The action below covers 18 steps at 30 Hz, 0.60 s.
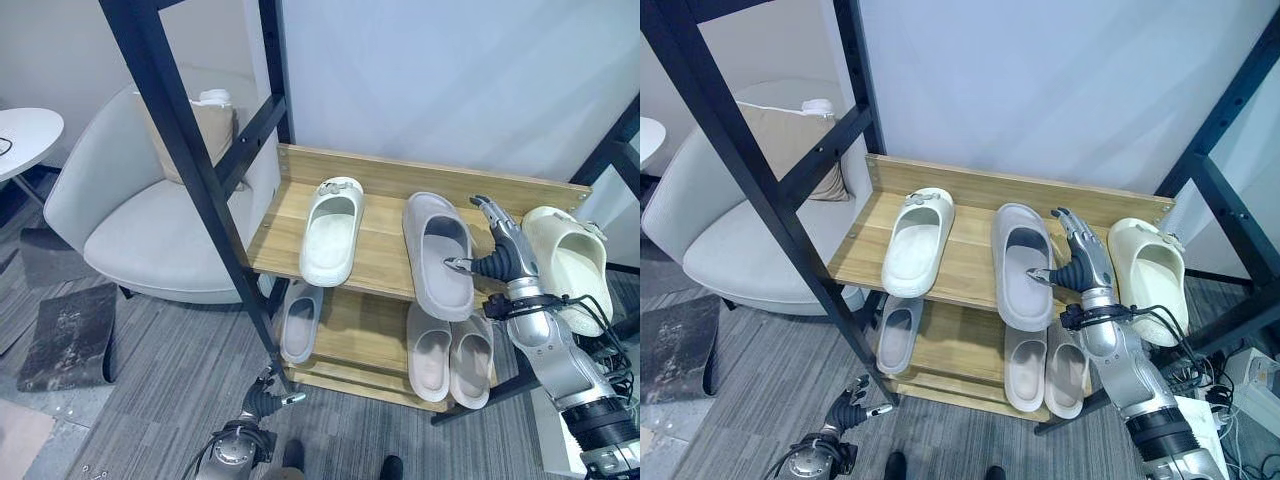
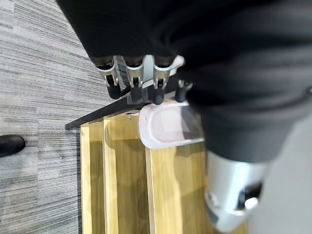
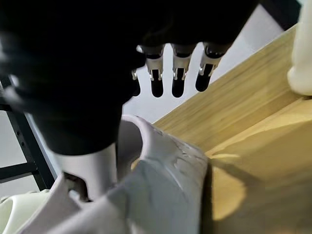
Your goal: Arrange the slippers neatly on the shoe rack.
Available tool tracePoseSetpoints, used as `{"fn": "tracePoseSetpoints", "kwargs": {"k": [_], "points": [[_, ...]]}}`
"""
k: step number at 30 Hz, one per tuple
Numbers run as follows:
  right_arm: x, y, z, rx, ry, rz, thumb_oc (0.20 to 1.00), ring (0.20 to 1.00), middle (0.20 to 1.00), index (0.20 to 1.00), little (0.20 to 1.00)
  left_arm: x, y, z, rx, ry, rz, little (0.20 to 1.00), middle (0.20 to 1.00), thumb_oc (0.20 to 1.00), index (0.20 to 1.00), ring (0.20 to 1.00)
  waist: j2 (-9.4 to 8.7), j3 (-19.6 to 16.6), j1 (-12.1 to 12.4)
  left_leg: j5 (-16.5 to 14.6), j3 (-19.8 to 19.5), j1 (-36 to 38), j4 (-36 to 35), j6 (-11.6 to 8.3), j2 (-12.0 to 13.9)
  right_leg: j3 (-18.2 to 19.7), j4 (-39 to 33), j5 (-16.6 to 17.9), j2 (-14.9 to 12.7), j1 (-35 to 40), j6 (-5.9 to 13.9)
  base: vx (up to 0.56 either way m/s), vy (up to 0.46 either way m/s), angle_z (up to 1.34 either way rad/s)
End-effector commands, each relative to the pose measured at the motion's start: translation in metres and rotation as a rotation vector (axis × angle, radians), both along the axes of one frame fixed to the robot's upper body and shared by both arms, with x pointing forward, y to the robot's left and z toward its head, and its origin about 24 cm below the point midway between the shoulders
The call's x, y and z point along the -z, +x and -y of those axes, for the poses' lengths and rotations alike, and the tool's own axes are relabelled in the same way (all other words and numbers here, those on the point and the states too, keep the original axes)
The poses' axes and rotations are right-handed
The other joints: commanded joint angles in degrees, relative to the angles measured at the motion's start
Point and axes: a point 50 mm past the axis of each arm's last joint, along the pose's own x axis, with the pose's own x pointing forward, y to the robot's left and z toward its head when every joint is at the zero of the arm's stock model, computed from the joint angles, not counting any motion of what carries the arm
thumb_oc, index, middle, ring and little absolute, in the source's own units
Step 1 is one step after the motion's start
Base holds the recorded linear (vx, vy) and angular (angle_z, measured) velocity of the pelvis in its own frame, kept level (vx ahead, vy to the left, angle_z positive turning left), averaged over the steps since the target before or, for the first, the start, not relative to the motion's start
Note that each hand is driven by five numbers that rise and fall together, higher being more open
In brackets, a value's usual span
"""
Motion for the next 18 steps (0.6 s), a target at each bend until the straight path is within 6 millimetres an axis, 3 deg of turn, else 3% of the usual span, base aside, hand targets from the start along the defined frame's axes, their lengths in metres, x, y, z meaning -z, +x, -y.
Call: {"fn": "tracePoseSetpoints", "kwargs": {"k": [1, 2, 3, 4, 9, 15, 17, 18], "points": [[-0.022, 0.018, -0.007, 0.003, -0.039, 0.08, 1.0, 1.0, 1.0, 1.0, 1.0, -0.014, 0.025, 0.002, 0.052, 0.014, 0.105, 1.0, 1.0, 1.0, 1.0, 1.0, -1.49, 1.9, 2.6, -7.0, -2.6, 4.5, 0.0, 1.47, -4.0, -1.1, 0.3, -7.3, 0.6, 6.1, 1.89, 0.0, 0.0, 0.0], [-0.015, 0.021, -0.006, 0.018, -0.039, 0.05, 0.859, 0.859, 0.859, 0.859, 0.859, -0.014, 0.025, 0.003, 0.058, 0.013, 0.107, 1.0, 1.0, 1.0, 1.0, 1.0, -1.46, 1.9, 2.8, -7.1, -2.7, 4.4, 0.0, 1.47, -4.0, -1.2, 0.2, -7.3, 0.6, 6.1, 1.9, 0.0, 0.0, 0.0], [-0.012, 0.022, -0.004, 0.03, -0.044, 0.042, 0.479, 0.479, 0.479, 0.479, 0.479, -0.014, 0.025, 0.004, 0.061, 0.013, 0.107, 1.0, 1.0, 1.0, 1.0, 1.0, -1.47, 1.8, 2.9, -7.1, -2.8, 4.4, 0.0, 1.45, -4.0, -1.3, 0.2, -7.3, 0.5, 6.2, 1.91, 0.0, 0.0, 0.0], [-0.009, 0.023, -0.004, 0.041, -0.046, 0.03, 0.2, 0.2, 0.2, 0.2, 0.2, -0.014, 0.024, 0.005, 0.067, 0.013, 0.104, 1.0, 1.0, 1.0, 1.0, 1.0, -1.43, 1.8, 3.1, -7.1, -2.9, 4.4, 0.0, 1.41, -4.0, -1.4, 0.2, -7.3, 0.5, 6.2, 1.94, 0.02, 0.016, 0.06], [-0.001, 0.028, 0.005, 0.099, -0.07, 0.004, 0.2, 0.2, 0.2, 0.2, 0.2, -0.012, 0.022, 0.007, 0.085, 0.022, 0.098, 1.0, 1.0, 1.0, 1.0, 1.0, -1.25, 1.7, 3.7, -7.0, -3.3, 4.6, 0.0, 1.24, -4.0, -2.0, 0.1, -7.4, 0.4, 6.6, 2.0, 0.01, 0.01, 0.09], [-0.008, 0.026, 0.014, 0.139, -0.092, 0.033, 0.2, 0.2, 0.2, 0.2, 0.2, -0.011, 0.022, 0.005, 0.078, 0.025, 0.092, 1.0, 1.0, 1.0, 1.0, 1.0, -1.11, 1.5, 3.5, -6.9, -3.6, 5.0, 0.0, 1.05, -3.9, -2.4, 0.1, -7.4, 0.5, 7.1, 1.9, -0.01, -0.002, 0.03], [-0.014, 0.023, 0.019, 0.156, -0.088, 0.068, 0.2, 0.2, 0.2, 0.2, 0.2, -0.011, 0.023, 0.005, 0.073, 0.029, 0.094, 1.0, 1.0, 1.0, 1.0, 1.0, -0.99, 1.2, 3.2, -6.9, -3.6, 5.1, 0.0, 0.96, -3.9, -2.5, 0.2, -7.5, 0.5, 7.2, 1.85, -0.02, -0.008, 0.01], [-0.031, 0.017, 0.021, 0.168, -0.057, 0.158, 0.2, 0.2, 0.2, 0.2, 0.2, -0.013, 0.025, 0.004, 0.062, 0.027, 0.101, 1.0, 1.0, 1.0, 1.0, 1.0, -0.82, 1.1, 2.7, -6.8, -3.5, 5.1, 0.0, 0.82, -3.8, -2.5, 0.2, -7.5, 0.6, 7.3, 1.79, -0.03, -0.014, 0.01]]}}
